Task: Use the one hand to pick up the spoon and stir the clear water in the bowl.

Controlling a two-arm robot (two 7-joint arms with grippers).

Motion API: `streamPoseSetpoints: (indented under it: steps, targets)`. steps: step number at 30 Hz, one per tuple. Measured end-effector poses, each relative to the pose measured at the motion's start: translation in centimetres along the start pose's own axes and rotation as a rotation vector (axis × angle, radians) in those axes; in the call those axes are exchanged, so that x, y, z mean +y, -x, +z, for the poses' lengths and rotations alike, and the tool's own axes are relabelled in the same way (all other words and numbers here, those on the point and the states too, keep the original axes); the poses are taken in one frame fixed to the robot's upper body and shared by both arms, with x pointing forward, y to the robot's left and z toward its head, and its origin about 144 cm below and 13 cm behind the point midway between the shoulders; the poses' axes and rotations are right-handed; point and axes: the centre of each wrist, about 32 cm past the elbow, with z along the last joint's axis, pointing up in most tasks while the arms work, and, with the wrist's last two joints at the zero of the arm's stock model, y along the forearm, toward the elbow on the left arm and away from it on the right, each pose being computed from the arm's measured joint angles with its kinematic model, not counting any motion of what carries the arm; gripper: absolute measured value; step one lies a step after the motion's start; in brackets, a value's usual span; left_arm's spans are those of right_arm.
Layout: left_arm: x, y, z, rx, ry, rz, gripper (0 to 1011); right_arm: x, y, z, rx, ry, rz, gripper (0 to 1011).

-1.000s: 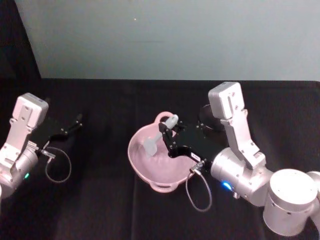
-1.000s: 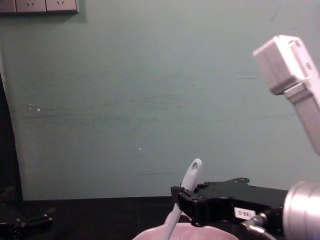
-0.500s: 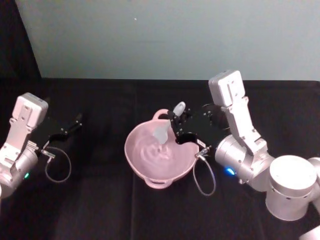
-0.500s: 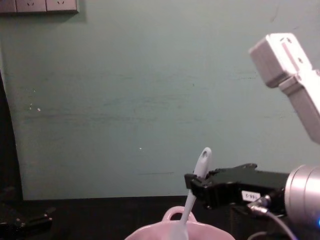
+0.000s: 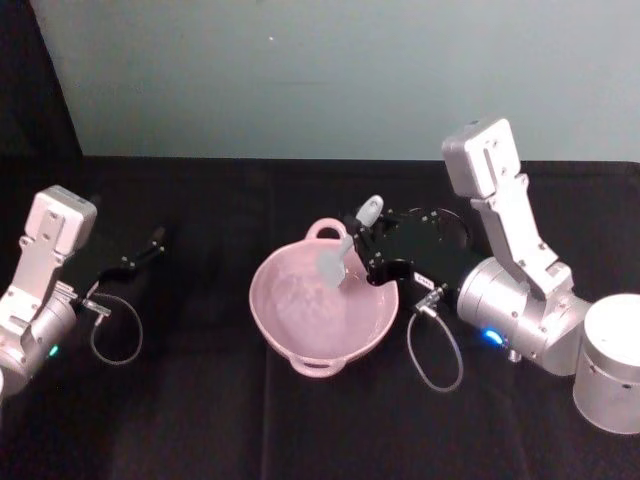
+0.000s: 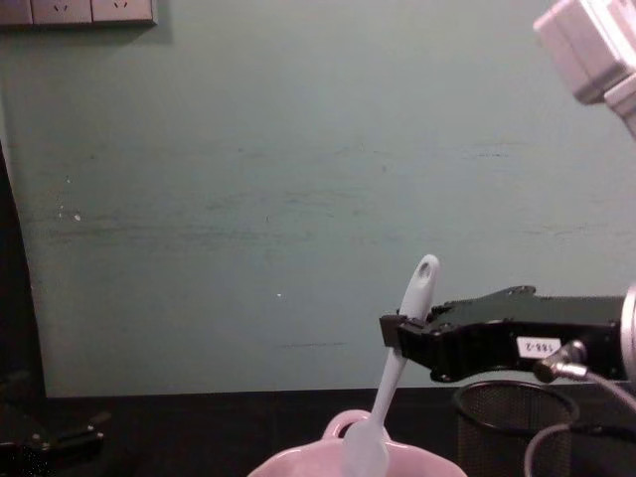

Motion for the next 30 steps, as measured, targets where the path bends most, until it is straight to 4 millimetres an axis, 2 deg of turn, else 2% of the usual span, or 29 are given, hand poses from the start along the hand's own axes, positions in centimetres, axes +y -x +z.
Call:
streamPoseSetpoints:
  steps: [20, 30]
  targets:
    - [0.0, 0.0, 0.0, 0.0, 0.0, 0.0, 1011, -2.6, -2.2, 4.0, -0.009, 0.056, 0.006, 120]
    - [0.0, 0.0, 0.0, 0.0, 0.0, 0.0, 1011, -4.2, -3.4, 6.9, 0.028, 0.081, -0.057, 120]
